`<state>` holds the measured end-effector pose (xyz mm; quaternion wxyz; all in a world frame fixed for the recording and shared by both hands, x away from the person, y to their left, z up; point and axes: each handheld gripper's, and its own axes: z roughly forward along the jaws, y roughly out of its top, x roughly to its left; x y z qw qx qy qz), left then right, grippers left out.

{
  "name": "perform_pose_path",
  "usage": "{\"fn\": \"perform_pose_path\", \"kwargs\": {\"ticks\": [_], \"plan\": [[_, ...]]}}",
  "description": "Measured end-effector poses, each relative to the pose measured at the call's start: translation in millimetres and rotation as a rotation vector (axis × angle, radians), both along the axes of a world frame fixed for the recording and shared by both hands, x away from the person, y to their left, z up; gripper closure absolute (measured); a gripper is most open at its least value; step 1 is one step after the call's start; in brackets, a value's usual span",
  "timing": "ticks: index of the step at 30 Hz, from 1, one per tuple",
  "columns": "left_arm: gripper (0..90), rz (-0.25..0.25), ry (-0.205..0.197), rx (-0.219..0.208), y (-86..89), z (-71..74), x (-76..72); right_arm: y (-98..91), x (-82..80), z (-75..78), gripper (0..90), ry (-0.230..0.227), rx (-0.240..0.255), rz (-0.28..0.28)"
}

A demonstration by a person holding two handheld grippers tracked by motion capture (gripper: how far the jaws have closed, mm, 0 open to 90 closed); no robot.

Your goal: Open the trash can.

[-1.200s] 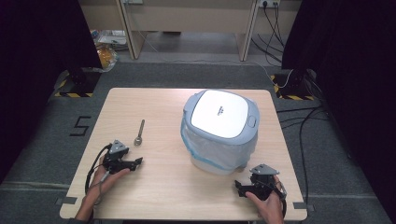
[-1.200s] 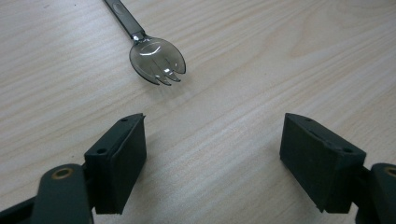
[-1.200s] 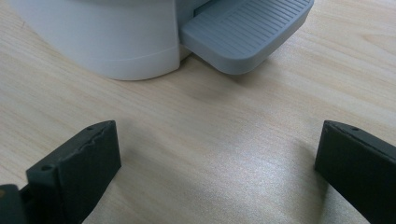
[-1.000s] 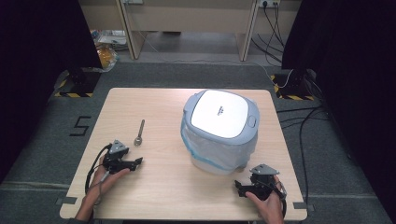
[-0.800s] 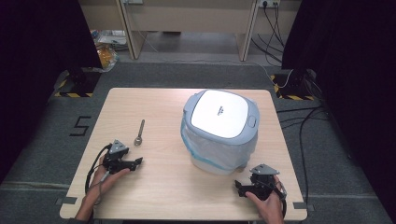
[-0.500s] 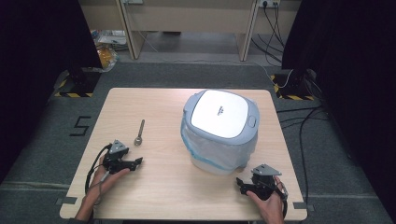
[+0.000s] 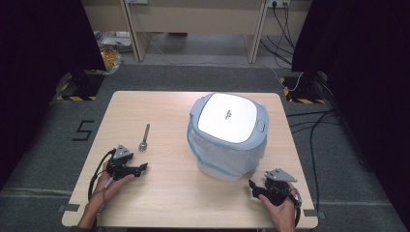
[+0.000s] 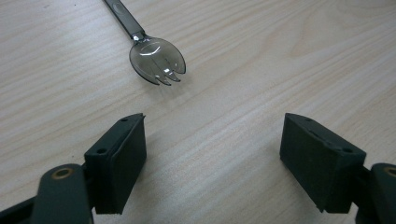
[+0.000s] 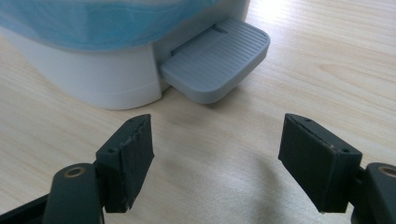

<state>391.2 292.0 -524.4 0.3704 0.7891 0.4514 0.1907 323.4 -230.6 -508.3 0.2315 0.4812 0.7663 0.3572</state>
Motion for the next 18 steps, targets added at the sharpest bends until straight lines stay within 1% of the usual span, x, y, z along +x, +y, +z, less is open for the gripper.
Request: {"fn": "perform_pose_path", "kwargs": {"ticks": [5, 7, 8, 9, 10, 14, 17, 18], "plan": [[22.2, 0.000, 0.000, 0.000, 0.0, 0.0, 0.0, -1.1, 1.9, 3.9, 26.6, -0.012, 0.003, -0.002], [22.1, 0.000, 0.000, 0.000, 0.0, 0.0, 0.0, -3.4, 3.7, 6.4, 26.6, -0.033, 0.001, -0.007], [22.2, 0.000, 0.000, 0.000, 0.0, 0.0, 0.0, -3.4, 3.7, 6.4, 26.6, -0.033, 0.001, -0.007], [22.2, 0.000, 0.000, 0.000, 0.0, 0.0, 0.0, -4.9, 4.3, 8.0, 26.5, -0.037, 0.017, -0.015], [22.2, 0.000, 0.000, 0.000, 0.0, 0.0, 0.0, -5.9, 4.9, 8.6, 26.3, -0.033, 0.020, -0.019], [22.1, 0.000, 0.000, 0.000, 0.0, 0.0, 0.0, -7.3, 6.5, 9.2, 24.8, -0.026, 0.023, -0.026], [22.1, 0.000, 0.000, 0.000, 0.0, 0.0, 0.0, -7.9, 7.7, 11.1, 24.6, -0.028, 0.027, -0.028], [22.1, 0.000, 0.000, 0.000, 0.0, 0.0, 0.0, -8.0, 8.5, 12.7, 24.5, -0.036, 0.025, -0.027]]}}
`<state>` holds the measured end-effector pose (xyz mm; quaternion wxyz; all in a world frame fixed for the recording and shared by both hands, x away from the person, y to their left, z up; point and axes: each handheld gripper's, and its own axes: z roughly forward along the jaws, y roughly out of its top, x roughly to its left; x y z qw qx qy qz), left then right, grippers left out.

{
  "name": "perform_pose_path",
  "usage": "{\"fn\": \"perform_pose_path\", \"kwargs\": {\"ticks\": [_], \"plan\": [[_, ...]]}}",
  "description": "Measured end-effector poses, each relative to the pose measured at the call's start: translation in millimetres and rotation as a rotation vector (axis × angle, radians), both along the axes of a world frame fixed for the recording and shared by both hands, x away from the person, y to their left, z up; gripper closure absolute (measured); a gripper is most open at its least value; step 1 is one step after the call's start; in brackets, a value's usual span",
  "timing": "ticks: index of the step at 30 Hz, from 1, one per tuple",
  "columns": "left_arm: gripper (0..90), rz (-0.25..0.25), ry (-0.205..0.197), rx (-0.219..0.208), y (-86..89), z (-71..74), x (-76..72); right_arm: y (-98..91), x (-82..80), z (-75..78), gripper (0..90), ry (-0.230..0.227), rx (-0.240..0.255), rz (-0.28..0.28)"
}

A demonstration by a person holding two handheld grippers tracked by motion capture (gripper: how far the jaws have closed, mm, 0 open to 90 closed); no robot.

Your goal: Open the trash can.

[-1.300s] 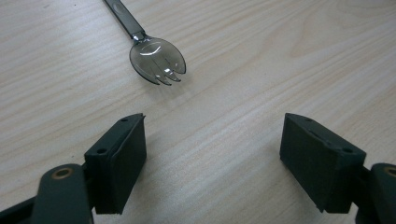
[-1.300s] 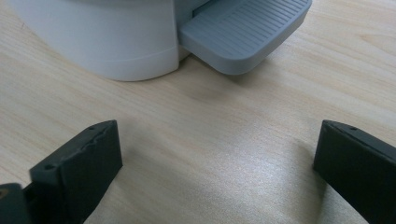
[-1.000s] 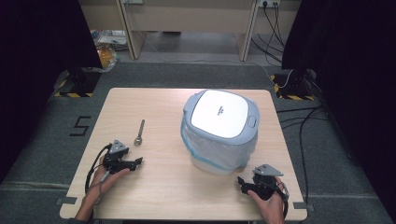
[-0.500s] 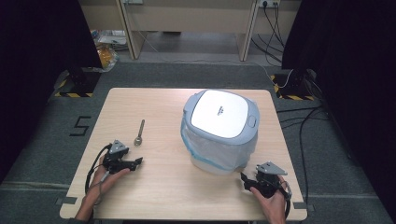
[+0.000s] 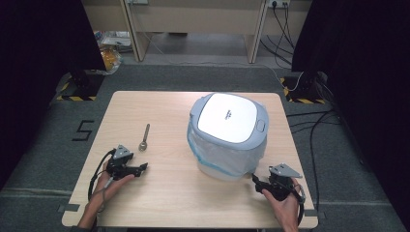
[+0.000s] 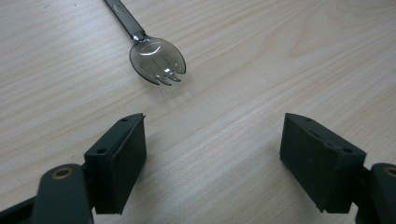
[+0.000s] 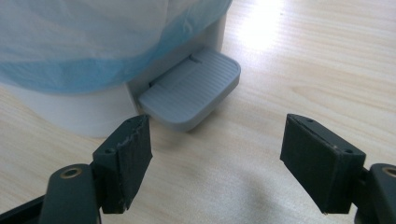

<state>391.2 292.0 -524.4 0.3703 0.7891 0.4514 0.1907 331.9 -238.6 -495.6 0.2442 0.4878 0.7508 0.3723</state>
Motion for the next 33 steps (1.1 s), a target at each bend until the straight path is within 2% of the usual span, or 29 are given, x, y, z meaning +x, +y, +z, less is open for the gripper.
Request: {"fn": "perform_pose_path", "kwargs": {"ticks": [4, 7, 10, 14, 16, 17, 20, 24, 30, 33], "plan": [[22.2, 0.000, 0.000, 0.000, 0.0, 0.0, 0.0, -0.8, 1.7, 2.9, 24.4, -0.011, 0.004, -0.003], [22.1, 0.000, 0.000, 0.000, 0.0, 0.0, 0.0, -0.5, 5.2, 6.2, 25.1, -0.020, 0.027, -0.003], [22.1, 0.000, 0.000, 0.000, 0.0, 0.0, 0.0, 0.6, 7.4, 6.6, 26.4, -0.022, 0.025, 0.002], [22.1, 0.000, 0.000, 0.000, 0.0, 0.0, 0.0, 4.7, 13.0, 4.4, 40.3, -0.043, 0.009, 0.026], [22.1, 0.000, 0.000, 0.000, 0.0, 0.0, 0.0, 4.8, 15.1, 3.3, 41.5, -0.053, 0.008, 0.026], [22.1, 0.000, 0.000, 0.000, 0.0, 0.0, 0.0, 3.7, 18.8, 2.0, 46.4, -0.071, 0.010, 0.024], [22.1, 0.000, 0.000, 0.000, 0.0, 0.0, 0.0, 2.3, 23.4, 0.1, 49.9, -0.079, 0.012, 0.005], [22.1, 0.000, 0.000, 0.000, 0.0, 0.0, 0.0, 2.1, 29.0, -4.7, 51.0, -0.069, 0.029, 0.001], [22.1, 0.000, 0.000, 0.000, 0.0, 0.0, 0.0, 2.9, 27.4, -9.2, 53.3, -0.069, 0.059, -0.026], [22.1, 0.000, 0.000, 0.000, 0.0, 0.0, 0.0, 3.3, 27.2, -9.7, 53.3, -0.068, 0.053, -0.027]]}}
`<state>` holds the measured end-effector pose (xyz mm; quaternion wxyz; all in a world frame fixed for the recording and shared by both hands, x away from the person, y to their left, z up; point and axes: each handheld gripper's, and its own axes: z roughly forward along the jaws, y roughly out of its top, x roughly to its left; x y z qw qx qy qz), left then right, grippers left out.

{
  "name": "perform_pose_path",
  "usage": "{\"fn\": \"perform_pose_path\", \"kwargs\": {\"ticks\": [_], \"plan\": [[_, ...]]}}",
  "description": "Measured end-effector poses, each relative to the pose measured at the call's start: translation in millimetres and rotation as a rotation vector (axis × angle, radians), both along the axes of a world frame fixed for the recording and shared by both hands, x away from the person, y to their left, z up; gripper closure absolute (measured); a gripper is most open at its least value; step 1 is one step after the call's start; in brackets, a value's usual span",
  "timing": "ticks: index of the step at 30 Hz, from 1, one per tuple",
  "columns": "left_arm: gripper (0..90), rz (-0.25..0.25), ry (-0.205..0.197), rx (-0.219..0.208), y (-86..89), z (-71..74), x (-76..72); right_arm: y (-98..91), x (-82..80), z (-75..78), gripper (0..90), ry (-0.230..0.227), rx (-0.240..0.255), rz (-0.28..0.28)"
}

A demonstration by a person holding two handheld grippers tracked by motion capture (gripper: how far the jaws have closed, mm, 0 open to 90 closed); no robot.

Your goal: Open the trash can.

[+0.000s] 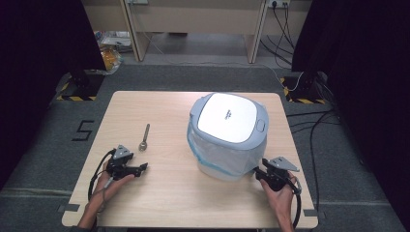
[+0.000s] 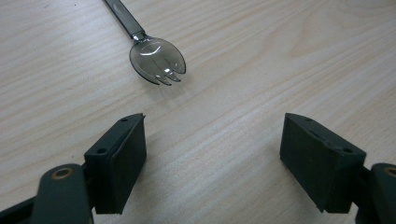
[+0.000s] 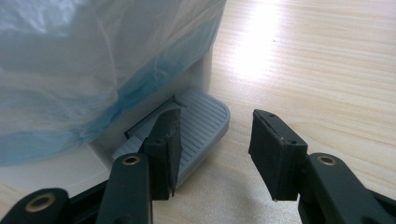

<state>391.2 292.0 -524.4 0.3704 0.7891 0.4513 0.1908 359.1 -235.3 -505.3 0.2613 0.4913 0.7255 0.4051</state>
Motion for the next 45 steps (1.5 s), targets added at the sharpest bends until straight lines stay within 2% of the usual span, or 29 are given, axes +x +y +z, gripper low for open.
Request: {"fn": "perform_pose_path", "kwargs": {"ticks": [14, 23, 30, 34, 43, 45], "plan": [[22.1, 0.000, 0.000, 0.000, 0.0, 0.0, 0.0, 0.2, 1.1, -1.0, 53.3, 0.017, 0.003, -0.007], [22.1, 0.000, 0.000, 0.000, 0.0, 0.0, 0.0, -2.7, 3.0, -1.1, 53.3, 0.039, 0.031, 0.000], [22.1, 0.000, 0.000, 0.000, 0.0, 0.0, 0.0, -1.2, 3.0, -1.2, 53.3, 0.040, 0.014, -0.001], [22.1, 0.000, 0.000, 0.000, 0.1, 0.0, 0.0, -2.0, 4.4, -2.2, 53.3, 0.053, 0.022, -0.001], [22.1, 0.000, 0.000, 0.000, 0.1, 0.0, 0.0, 0.3, 6.8, -6.1, 53.3, 0.081, -0.016, 0.004], [22.1, 0.000, 0.000, 0.000, 0.1, 0.0, 0.0, -0.3, 7.6, -6.9, 53.3, 0.089, -0.004, 0.004]]}}
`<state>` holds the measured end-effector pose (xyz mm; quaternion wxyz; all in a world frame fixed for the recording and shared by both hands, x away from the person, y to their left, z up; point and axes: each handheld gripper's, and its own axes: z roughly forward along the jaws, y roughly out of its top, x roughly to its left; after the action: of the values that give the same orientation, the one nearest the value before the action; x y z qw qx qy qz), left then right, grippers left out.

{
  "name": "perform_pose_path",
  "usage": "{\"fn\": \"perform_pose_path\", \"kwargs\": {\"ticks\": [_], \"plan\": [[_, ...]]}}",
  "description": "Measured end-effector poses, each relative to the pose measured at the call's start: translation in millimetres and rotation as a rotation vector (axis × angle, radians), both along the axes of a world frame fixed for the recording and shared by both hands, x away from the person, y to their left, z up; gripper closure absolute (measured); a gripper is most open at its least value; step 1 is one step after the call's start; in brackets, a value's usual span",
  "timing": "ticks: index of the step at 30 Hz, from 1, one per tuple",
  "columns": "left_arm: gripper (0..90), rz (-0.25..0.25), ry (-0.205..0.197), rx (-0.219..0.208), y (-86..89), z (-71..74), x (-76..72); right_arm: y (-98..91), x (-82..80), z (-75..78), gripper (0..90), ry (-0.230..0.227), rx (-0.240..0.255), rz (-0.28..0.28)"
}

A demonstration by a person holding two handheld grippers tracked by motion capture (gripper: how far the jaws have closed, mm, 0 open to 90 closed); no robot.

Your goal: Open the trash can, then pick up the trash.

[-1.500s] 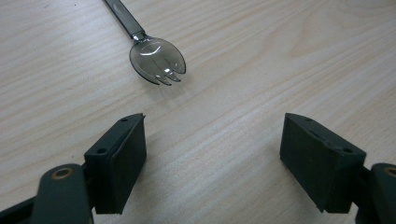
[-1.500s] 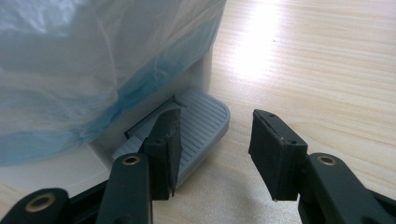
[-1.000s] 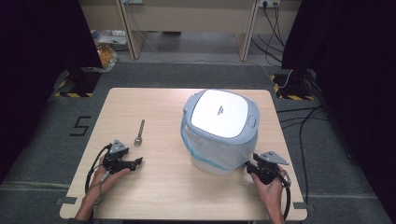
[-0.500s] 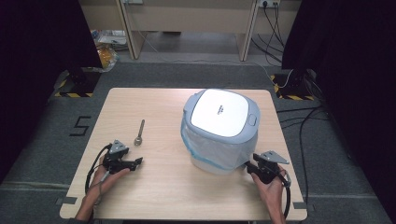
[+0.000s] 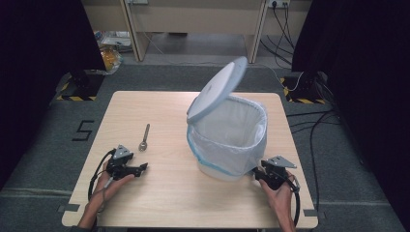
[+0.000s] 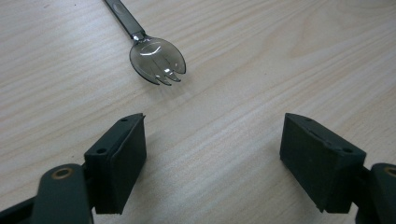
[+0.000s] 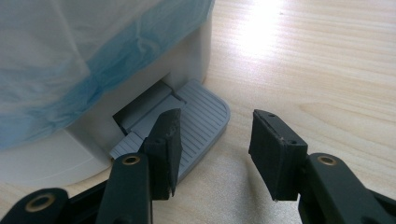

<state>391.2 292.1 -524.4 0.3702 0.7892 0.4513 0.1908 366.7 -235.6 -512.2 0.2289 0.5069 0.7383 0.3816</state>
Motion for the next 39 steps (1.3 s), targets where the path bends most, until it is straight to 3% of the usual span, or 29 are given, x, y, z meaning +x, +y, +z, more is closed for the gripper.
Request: {"fn": "perform_pose_path", "kwargs": {"ticks": [39], "plan": [[21.7, 0.003, 0.002, 0.003, 0.0, 0.2, 0.4, 0.2, 0.1, 0.3, 53.3, 0.000, 0.001, -0.002]]}}
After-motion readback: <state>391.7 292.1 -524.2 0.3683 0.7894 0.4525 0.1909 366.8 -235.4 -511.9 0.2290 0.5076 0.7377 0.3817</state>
